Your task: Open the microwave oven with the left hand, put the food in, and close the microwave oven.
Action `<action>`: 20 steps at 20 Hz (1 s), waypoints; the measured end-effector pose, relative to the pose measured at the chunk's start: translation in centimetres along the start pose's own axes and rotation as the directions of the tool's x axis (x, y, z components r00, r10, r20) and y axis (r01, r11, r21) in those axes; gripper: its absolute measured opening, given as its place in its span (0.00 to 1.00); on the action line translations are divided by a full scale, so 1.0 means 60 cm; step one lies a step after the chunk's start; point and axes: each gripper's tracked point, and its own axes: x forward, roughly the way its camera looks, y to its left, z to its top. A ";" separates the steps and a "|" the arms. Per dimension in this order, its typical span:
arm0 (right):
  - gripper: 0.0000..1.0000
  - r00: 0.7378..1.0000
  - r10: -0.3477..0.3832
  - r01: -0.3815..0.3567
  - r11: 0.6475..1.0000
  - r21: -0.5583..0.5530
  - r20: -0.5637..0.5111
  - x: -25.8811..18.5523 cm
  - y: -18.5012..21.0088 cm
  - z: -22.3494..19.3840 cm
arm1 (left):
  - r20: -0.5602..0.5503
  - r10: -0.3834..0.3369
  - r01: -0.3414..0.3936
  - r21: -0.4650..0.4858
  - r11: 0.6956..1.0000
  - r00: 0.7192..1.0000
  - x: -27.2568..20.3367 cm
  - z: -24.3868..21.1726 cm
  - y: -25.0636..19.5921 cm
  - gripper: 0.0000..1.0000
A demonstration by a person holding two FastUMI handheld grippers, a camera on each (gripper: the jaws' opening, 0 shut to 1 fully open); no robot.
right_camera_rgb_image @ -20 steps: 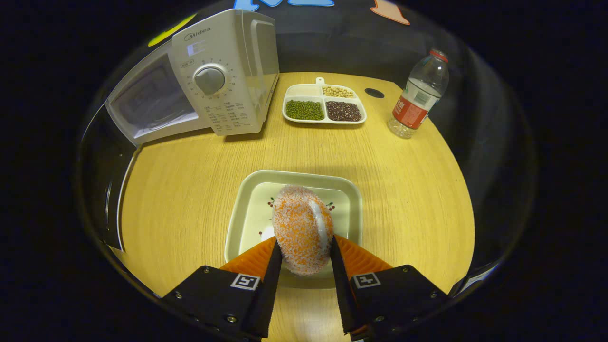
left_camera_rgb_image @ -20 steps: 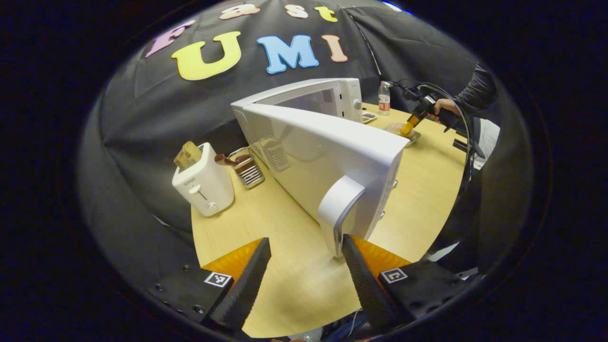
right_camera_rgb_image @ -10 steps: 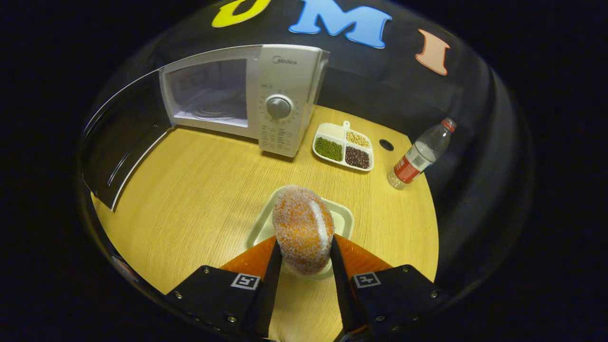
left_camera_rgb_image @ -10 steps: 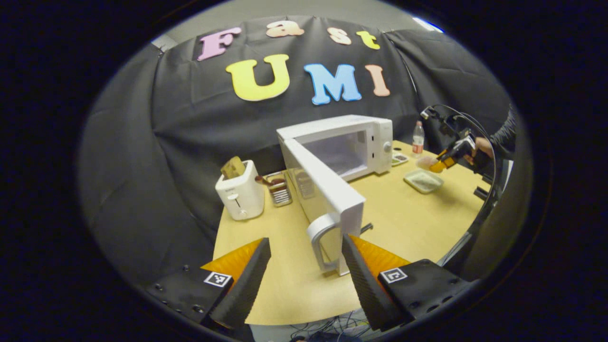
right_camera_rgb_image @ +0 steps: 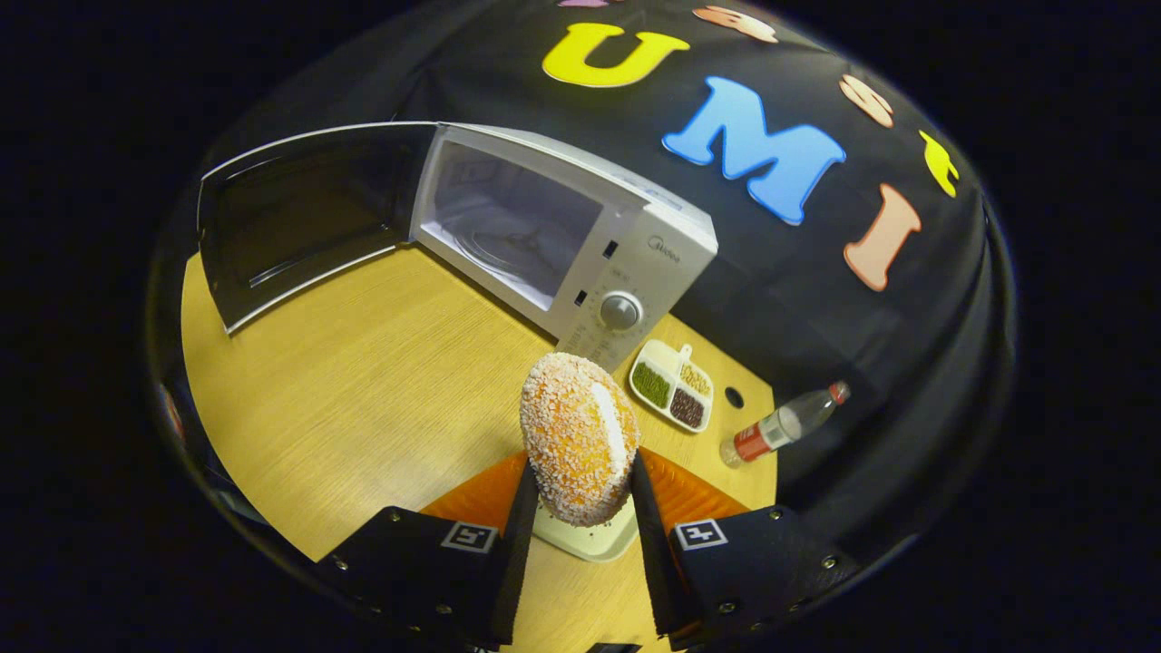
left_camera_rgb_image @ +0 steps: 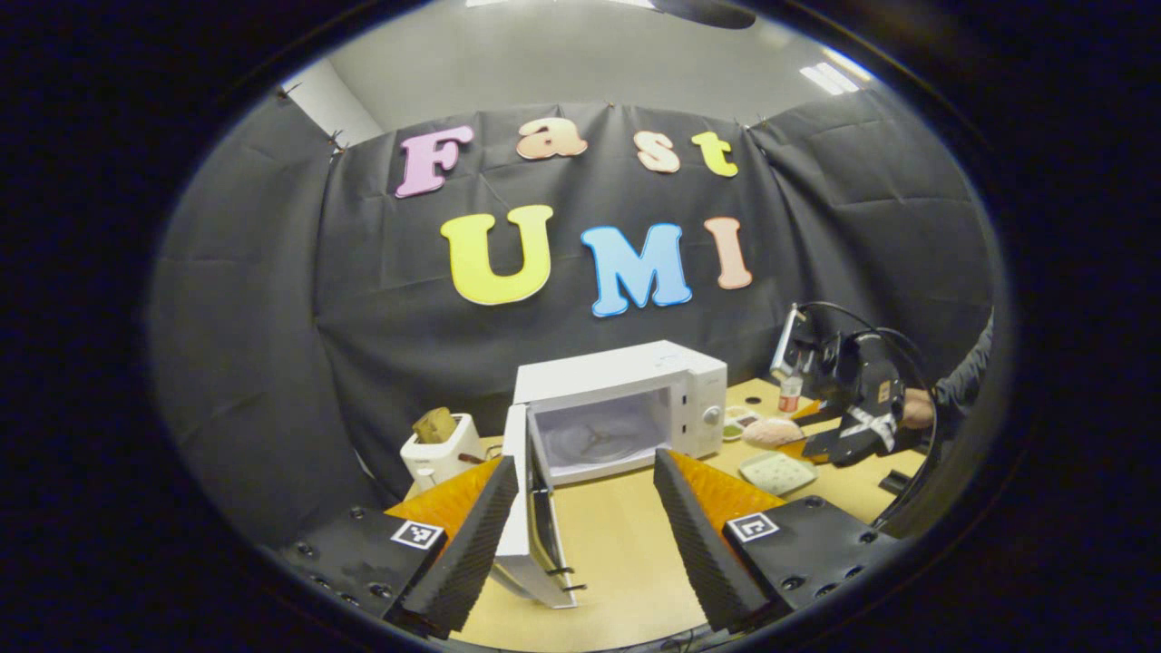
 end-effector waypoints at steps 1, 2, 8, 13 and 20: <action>0.57 0.999 -0.035 0.037 0.998 -0.060 0.033 0.000 -0.011 0.016 | 0.019 0.002 -0.002 -0.019 1.000 1.000 -0.002 0.019 -0.009 1.00; 0.56 0.997 -0.046 0.053 0.993 -0.108 0.068 0.009 -0.014 0.029 | 0.040 0.015 -0.013 -0.035 0.999 0.999 -0.007 0.037 -0.015 1.00; 0.57 0.975 -0.065 0.125 0.951 -0.283 0.212 0.061 -0.010 0.125 | 0.099 0.141 -0.132 -0.095 0.987 0.985 -0.049 0.091 0.010 1.00; 0.56 0.949 -0.068 0.196 0.892 -0.406 0.309 0.115 0.013 0.212 | 0.102 0.241 -0.233 -0.084 0.969 0.965 -0.082 0.111 0.039 1.00; 0.57 0.936 -0.007 0.207 0.821 -0.532 0.353 0.226 0.077 0.288 | 0.012 0.319 -0.317 -0.078 0.945 0.948 -0.106 0.070 0.056 1.00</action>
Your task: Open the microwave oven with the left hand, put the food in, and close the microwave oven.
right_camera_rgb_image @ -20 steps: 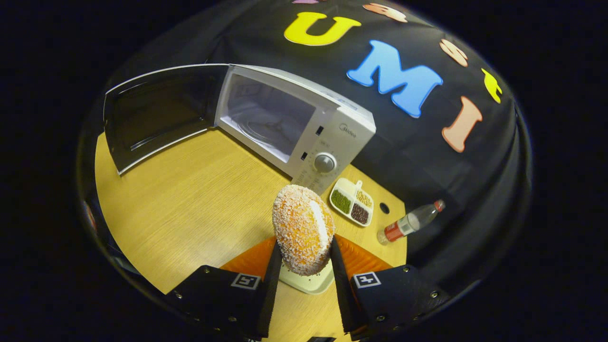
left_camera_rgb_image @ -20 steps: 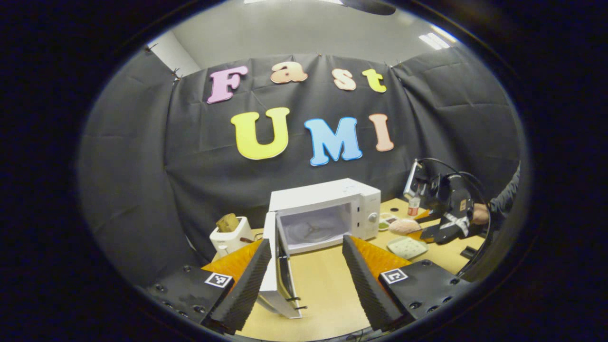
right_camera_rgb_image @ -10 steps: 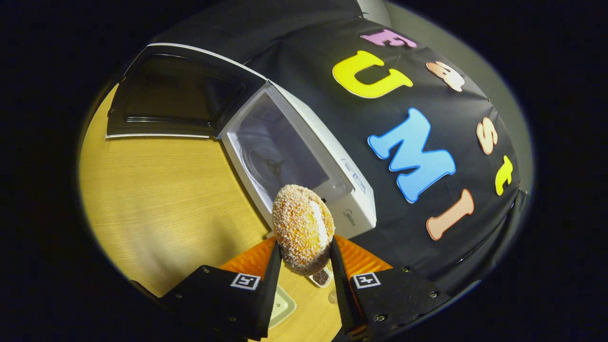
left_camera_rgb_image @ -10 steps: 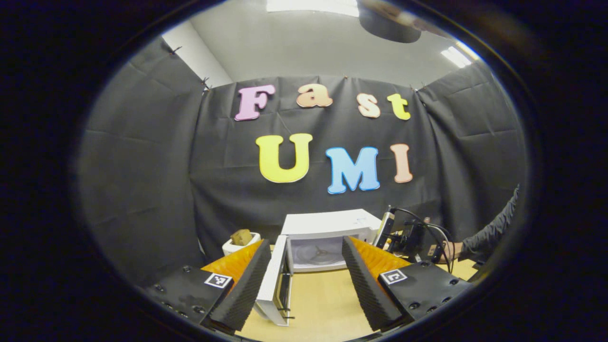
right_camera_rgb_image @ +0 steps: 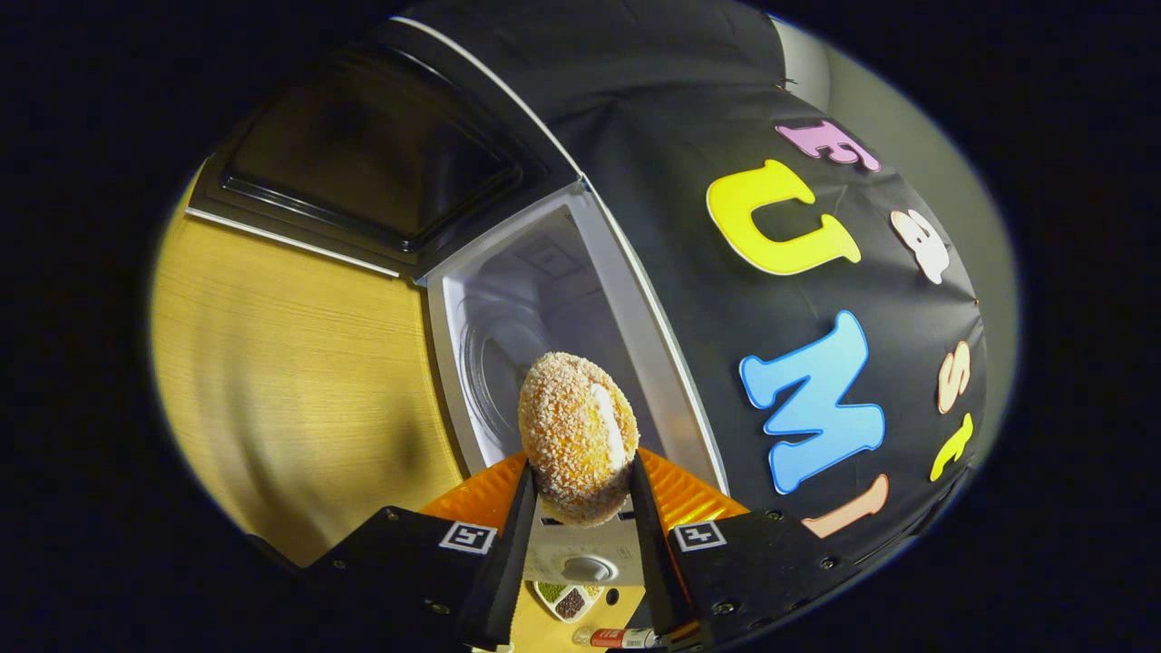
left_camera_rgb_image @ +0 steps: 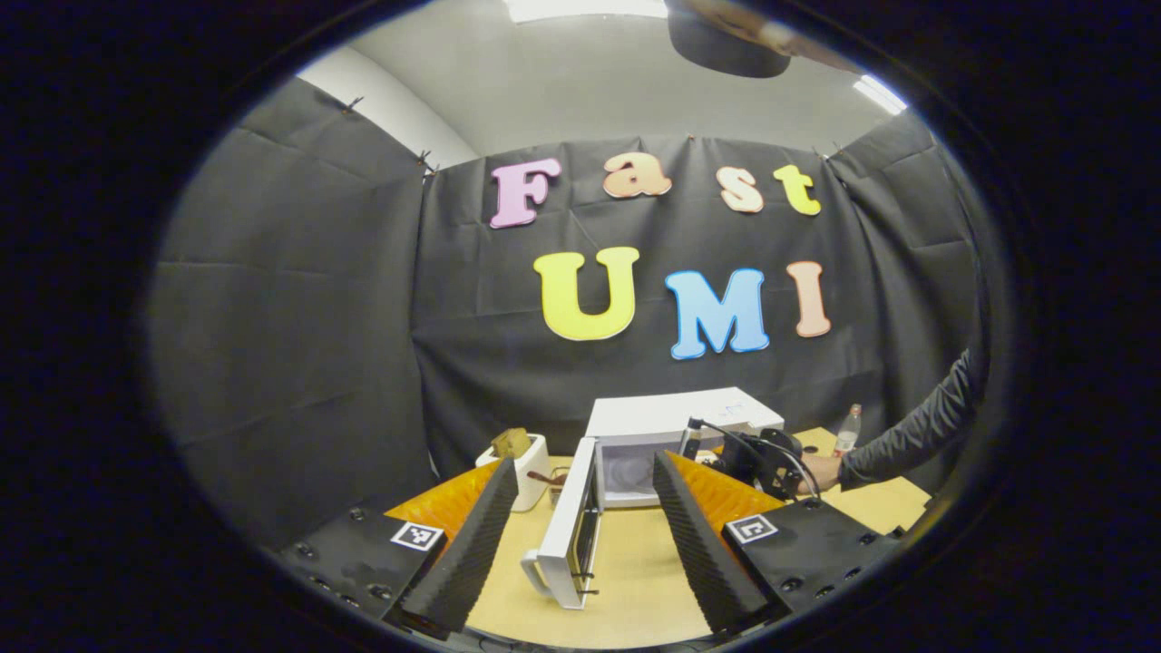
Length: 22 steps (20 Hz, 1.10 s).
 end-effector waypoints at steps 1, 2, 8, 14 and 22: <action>0.57 1.000 0.004 -0.004 1.000 -0.012 0.002 0.022 0.005 0.005 | -0.023 0.012 -0.012 0.005 1.000 1.000 -0.007 -0.012 0.004 1.00; 0.57 1.000 0.005 -0.005 1.000 -0.026 0.003 0.047 0.009 0.011 | -0.041 0.021 -0.020 0.013 1.000 0.999 -0.014 -0.018 0.007 1.00; 0.56 0.999 0.013 -0.016 0.998 -0.060 -0.053 0.184 0.030 0.015 | -0.125 0.074 -0.069 0.040 0.997 0.989 -0.019 -0.035 0.029 0.97; 0.57 0.996 0.006 -0.011 0.999 -0.049 -0.087 0.258 0.038 0.008 | -0.191 0.103 -0.089 0.080 0.993 0.976 -0.019 -0.060 0.033 0.98; 0.81 0.988 0.106 -0.098 0.992 0.076 -0.110 0.237 0.064 -0.004 | -0.164 0.063 -0.051 0.074 0.996 0.984 0.025 -0.043 0.019 0.98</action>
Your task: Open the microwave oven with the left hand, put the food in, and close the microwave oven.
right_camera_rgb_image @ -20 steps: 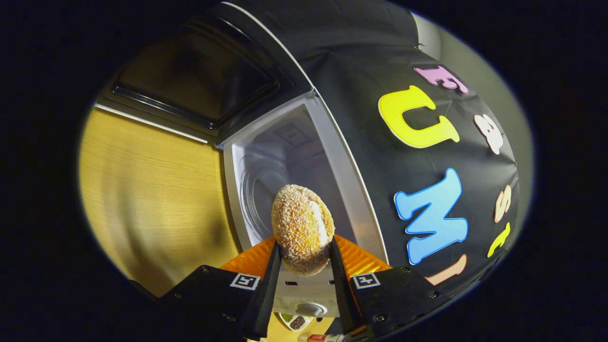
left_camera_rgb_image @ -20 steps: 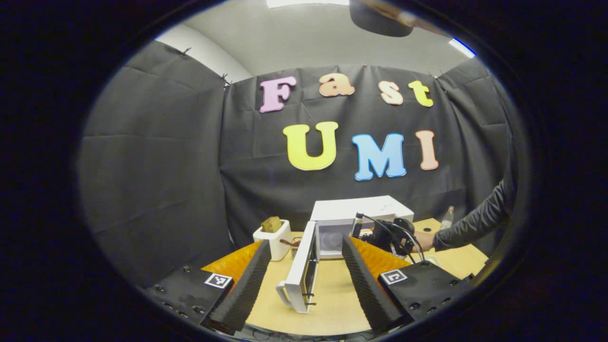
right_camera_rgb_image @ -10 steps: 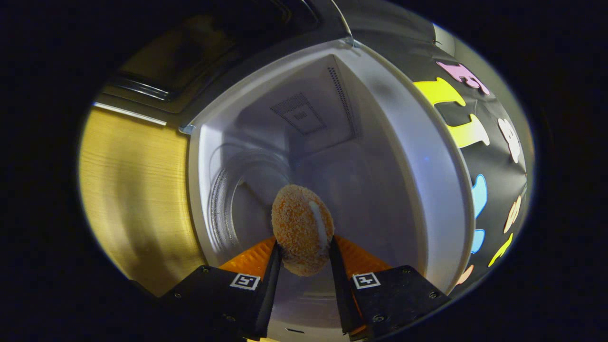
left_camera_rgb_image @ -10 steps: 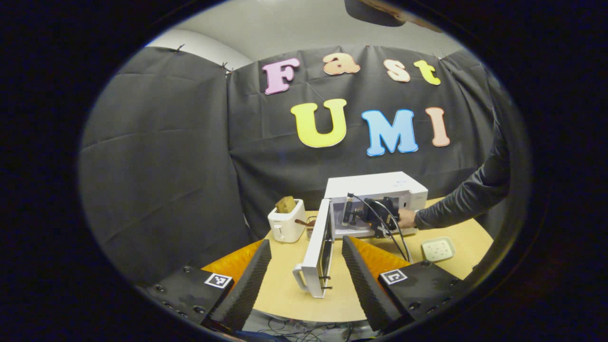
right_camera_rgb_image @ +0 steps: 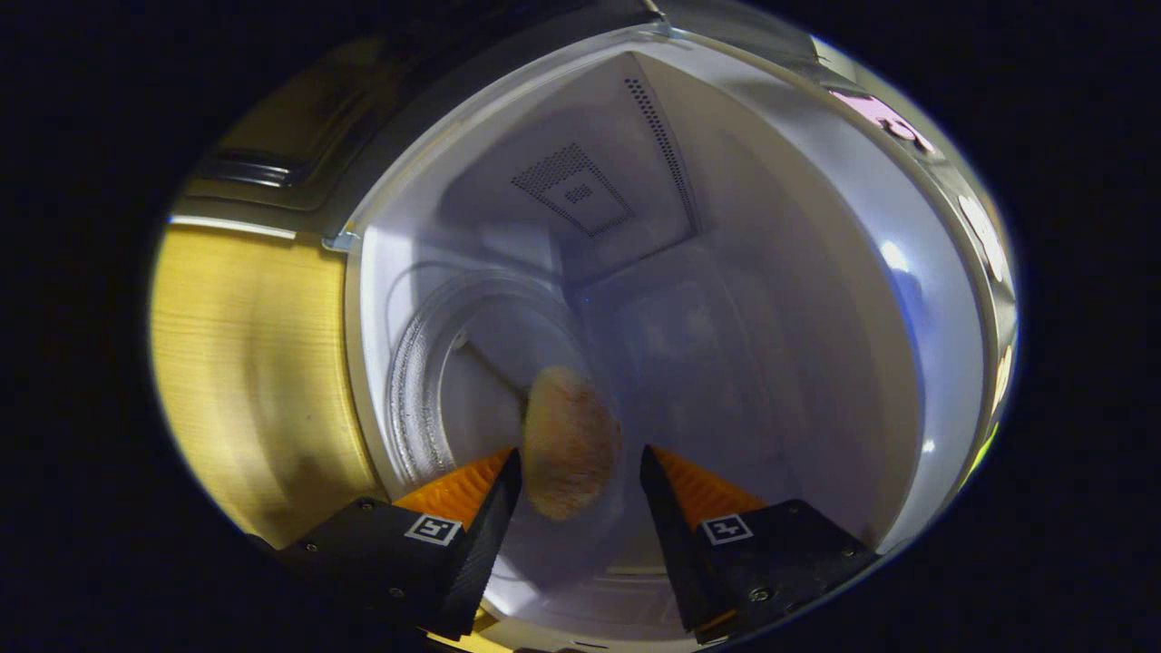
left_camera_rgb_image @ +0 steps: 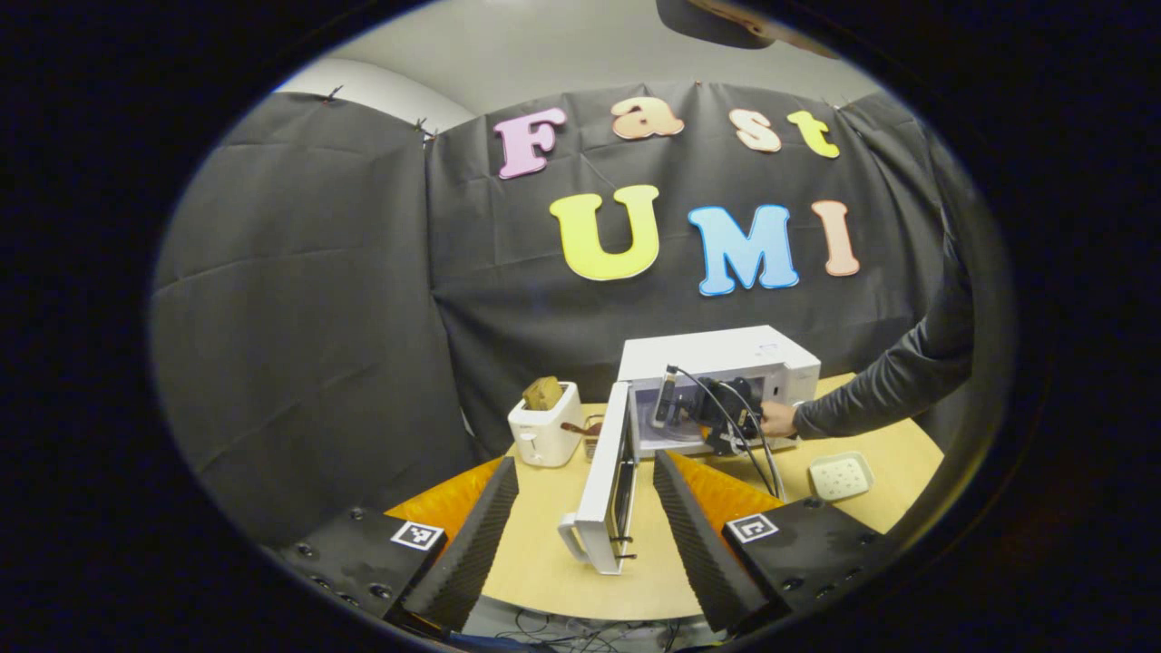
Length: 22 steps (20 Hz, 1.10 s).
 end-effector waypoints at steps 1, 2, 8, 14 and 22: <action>0.82 1.000 0.021 -0.021 1.000 0.023 0.002 -0.011 0.005 -0.002 | 0.011 -0.013 0.013 0.001 1.000 1.000 0.003 0.002 -0.005 1.00; 0.82 0.999 0.034 -0.034 0.998 0.047 0.003 -0.023 0.006 -0.004 | 0.021 -0.026 0.026 0.001 1.000 0.999 0.008 0.006 -0.008 1.00; 0.82 0.993 0.114 -0.117 0.940 0.320 0.029 -0.162 0.021 -0.033 | 0.081 -0.095 0.097 -0.019 0.995 0.992 0.050 0.016 -0.041 0.98; 0.82 0.999 0.033 -0.049 0.748 0.662 0.037 -0.333 -0.061 -0.076 | 0.138 -0.215 0.221 -0.030 0.975 0.967 0.107 0.038 -0.084 0.94; 0.82 0.959 -0.280 0.118 0.504 0.856 0.033 -0.576 -0.233 -0.090 | 0.205 -0.345 0.354 -0.007 0.935 0.916 0.148 0.088 -0.173 1.00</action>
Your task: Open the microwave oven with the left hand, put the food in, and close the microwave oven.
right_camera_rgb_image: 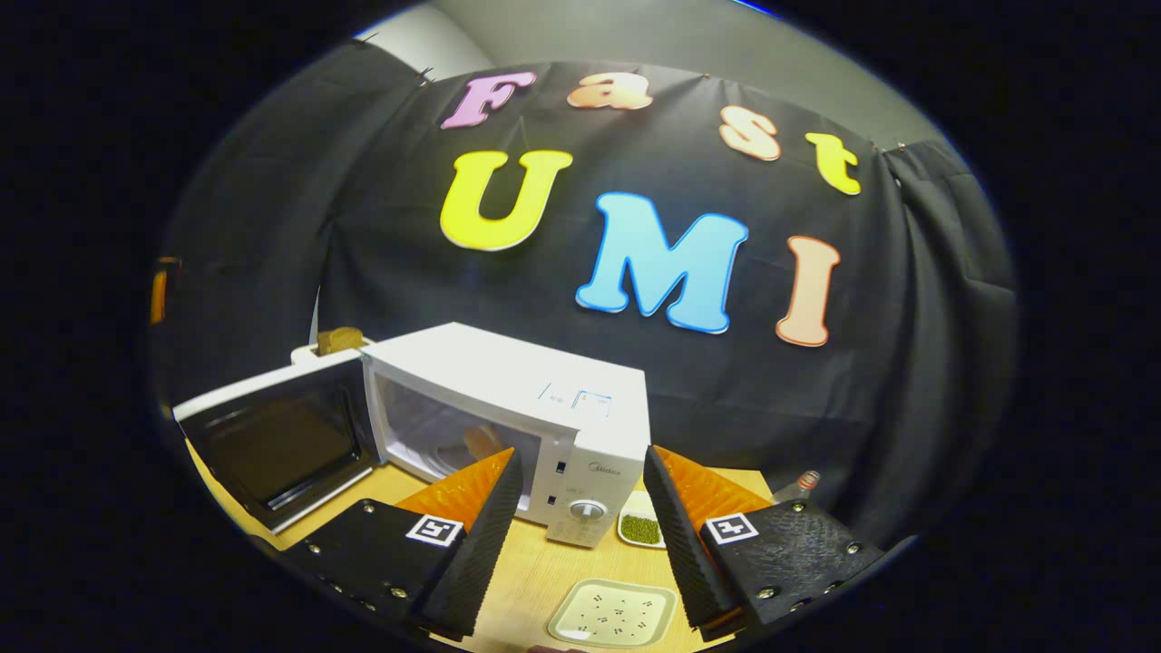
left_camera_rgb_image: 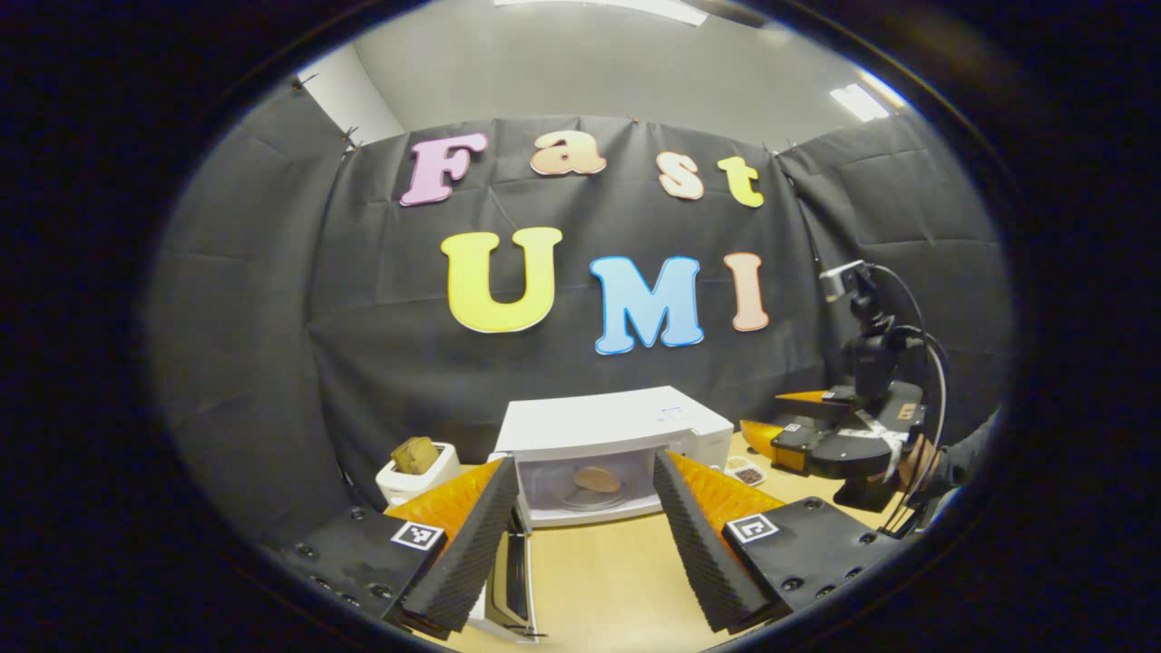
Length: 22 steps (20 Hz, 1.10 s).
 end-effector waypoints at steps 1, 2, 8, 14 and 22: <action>0.82 1.000 -0.003 0.002 0.999 0.044 0.027 -0.023 0.001 0.018 | 0.010 -0.006 0.006 0.003 1.000 1.000 0.004 0.006 -0.003 1.00; 0.82 0.999 -0.021 0.018 0.997 0.073 0.048 -0.042 -0.005 0.034 | 0.031 -0.009 0.009 -0.001 1.000 0.999 0.005 0.017 -0.003 0.98; 0.82 0.963 -0.168 0.136 0.978 0.158 0.209 -0.147 -0.042 0.137 | 0.090 -0.010 0.012 -0.020 1.000 0.996 0.007 0.047 0.014 0.97; 0.82 0.952 -0.175 0.145 0.980 0.135 0.249 -0.183 -0.023 0.158 | 0.092 -0.017 0.019 -0.019 1.000 0.996 -0.008 0.048 0.035 0.97; 0.82 0.968 -0.155 0.134 0.985 0.113 0.199 -0.175 0.003 0.144 | -0.003 0.082 -0.082 -0.026 0.996 0.997 -0.055 -0.031 0.133 0.07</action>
